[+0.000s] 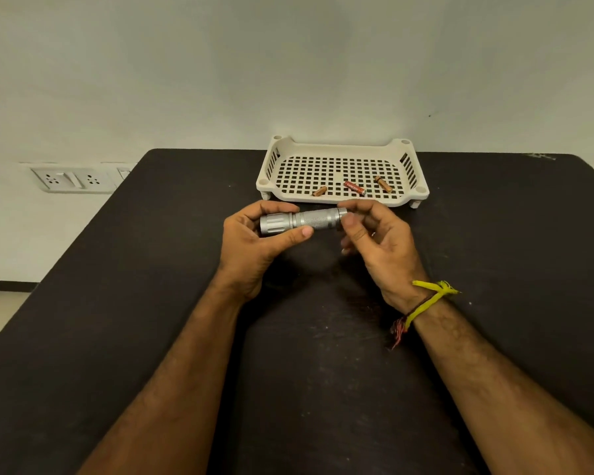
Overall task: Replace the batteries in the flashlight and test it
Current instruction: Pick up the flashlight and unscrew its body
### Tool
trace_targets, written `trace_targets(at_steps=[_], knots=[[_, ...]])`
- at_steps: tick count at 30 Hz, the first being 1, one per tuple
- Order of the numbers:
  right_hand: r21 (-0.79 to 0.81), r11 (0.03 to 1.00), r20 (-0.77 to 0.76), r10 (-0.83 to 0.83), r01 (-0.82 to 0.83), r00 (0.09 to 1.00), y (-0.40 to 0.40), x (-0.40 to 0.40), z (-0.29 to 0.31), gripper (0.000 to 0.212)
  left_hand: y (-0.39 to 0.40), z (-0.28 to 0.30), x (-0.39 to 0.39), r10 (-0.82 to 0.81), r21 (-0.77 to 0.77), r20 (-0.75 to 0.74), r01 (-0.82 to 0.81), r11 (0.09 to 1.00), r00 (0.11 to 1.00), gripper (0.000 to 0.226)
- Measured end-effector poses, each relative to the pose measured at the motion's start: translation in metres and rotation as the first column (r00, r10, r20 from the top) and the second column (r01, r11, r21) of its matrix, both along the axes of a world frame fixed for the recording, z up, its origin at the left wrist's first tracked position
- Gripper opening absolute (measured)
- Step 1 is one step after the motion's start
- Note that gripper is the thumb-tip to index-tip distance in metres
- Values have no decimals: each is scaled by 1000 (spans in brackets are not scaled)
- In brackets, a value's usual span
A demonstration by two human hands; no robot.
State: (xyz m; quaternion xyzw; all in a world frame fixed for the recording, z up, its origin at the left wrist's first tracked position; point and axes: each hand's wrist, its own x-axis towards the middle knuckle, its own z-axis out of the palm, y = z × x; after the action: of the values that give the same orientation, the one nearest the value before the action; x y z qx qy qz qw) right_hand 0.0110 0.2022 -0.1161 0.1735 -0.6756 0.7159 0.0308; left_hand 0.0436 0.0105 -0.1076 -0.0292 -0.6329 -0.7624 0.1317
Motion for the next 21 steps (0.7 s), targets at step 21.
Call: trace_targets(at_steps=[21], knots=[[-26,998,58,56,-54,997,3,-2,6,22,1,-3,-3,23,-55,-10,-24,998,1000,34]])
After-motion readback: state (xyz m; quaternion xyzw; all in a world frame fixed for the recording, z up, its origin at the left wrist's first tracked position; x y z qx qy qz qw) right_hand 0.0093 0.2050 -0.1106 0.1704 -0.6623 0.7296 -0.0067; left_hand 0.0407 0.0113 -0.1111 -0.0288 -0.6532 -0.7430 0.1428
